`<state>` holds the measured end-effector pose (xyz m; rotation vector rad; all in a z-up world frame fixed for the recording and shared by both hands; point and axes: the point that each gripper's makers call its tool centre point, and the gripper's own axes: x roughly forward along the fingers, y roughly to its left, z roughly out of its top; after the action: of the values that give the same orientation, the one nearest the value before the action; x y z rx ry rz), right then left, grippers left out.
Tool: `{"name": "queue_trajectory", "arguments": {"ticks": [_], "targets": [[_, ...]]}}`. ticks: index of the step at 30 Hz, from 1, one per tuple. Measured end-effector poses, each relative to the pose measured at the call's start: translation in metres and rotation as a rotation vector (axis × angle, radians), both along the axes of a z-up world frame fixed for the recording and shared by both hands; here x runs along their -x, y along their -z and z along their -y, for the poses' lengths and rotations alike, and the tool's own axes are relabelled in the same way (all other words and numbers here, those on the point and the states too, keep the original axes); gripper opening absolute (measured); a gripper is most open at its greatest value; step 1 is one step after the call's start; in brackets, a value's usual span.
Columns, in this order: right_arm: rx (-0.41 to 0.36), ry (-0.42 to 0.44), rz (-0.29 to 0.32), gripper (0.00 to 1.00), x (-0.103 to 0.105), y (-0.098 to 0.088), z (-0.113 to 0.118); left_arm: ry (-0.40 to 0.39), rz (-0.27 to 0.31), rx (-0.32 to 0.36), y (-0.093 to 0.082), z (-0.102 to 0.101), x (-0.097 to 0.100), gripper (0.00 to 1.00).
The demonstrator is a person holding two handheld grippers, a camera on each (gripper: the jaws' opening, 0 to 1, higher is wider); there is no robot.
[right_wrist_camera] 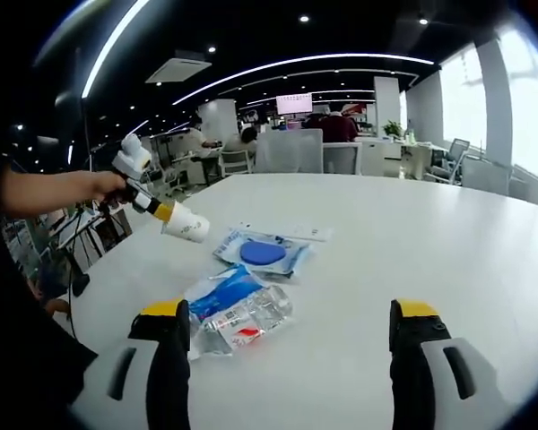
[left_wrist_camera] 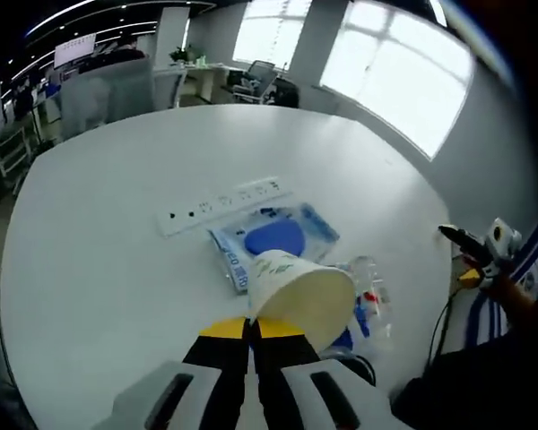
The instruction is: Arrange the tabletop items into an orderly group along one side of the table until the central work area is clear of visible clutter.
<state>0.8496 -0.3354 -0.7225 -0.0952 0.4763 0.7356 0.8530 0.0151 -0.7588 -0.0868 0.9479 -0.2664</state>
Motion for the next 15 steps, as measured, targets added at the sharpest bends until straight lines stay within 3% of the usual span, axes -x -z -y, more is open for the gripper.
{"name": "queue_trajectory", "arguments": {"ticks": [7, 15], "targets": [[0.004, -0.014, 0.017, 0.89, 0.0, -0.005, -0.004, -0.047, -0.077, 0.0, 0.01, -0.02, -0.008, 0.0], [0.027, -0.041, 0.011, 0.9, 0.002, -0.003, -0.01, -0.07, -0.182, -0.006, 0.022, -0.021, -0.003, 0.0]]}}
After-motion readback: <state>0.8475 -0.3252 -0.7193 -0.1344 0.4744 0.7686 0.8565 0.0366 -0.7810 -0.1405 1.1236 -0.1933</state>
